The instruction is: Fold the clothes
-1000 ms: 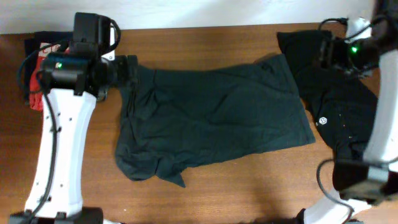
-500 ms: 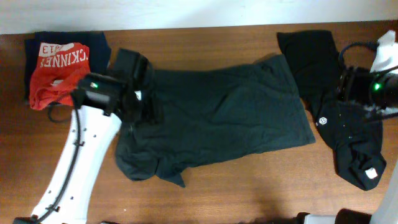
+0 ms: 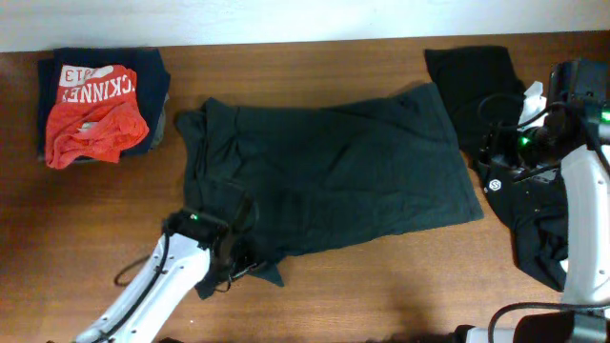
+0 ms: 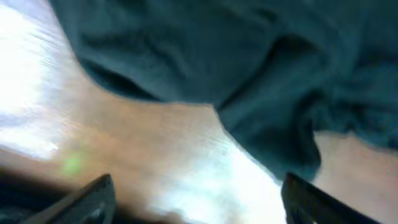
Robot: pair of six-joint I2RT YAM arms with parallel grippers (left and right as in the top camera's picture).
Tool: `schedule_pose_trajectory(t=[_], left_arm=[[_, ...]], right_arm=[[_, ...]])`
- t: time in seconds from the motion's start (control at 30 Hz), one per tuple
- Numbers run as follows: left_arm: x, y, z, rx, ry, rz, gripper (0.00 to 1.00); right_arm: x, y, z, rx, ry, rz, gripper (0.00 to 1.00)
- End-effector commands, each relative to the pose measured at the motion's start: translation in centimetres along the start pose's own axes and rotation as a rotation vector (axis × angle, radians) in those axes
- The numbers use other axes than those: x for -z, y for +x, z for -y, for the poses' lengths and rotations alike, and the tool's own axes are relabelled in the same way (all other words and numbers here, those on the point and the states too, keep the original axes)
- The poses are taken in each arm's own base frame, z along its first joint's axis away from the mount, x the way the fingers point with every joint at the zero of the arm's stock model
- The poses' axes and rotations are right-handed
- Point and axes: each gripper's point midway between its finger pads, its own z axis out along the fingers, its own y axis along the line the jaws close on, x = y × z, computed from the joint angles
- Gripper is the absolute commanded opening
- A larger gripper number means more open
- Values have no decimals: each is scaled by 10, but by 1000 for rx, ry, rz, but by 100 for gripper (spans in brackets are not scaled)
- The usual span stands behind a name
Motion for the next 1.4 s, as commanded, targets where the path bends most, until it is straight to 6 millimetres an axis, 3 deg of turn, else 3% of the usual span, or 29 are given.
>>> schedule_pose_trajectory(t=[0.0,0.33,0.47,0.67,0.87,0.9,0.93,0.97,1.0,1.23,1.27,1.37], left_arm=[[-29,2,-11,233,-3,29,79],[-29,-30,-31,238,-97,231,61],[-37,-37,-26,241,-64,263,50],[-53,-36,-24,244,-26,271,50],[-55,-35,-21,243,-11,262,50],[-54,-37,-19,244,-3,268,47],[-54,-39,-17,244,10,275,19],[-53,-41,-15,245,19,281,5],[-53,-42,-13,245,28,287,1],[-53,-42,-12,238,30,287,1],[-53,-41,-12,237,30,278,5],[-56,-32,-14,233,22,232,53]], right_arm=[[-7,3,-5,-9,-39,-9,68],[-8,0,-7,-7,-52,2,68],[-8,0,-7,-7,-52,4,68],[-8,0,-7,-7,-52,4,68],[-8,0,-7,-7,-52,4,68],[-8,0,-7,-7,-52,4,68],[-8,0,-7,-7,-52,4,68],[-8,0,-7,-7,-52,4,68],[-8,0,-7,-7,-51,4,68],[-8,1,-7,-7,-52,2,68],[-8,1,-7,-7,-51,0,68],[-8,1,-7,-8,-51,-1,68]])
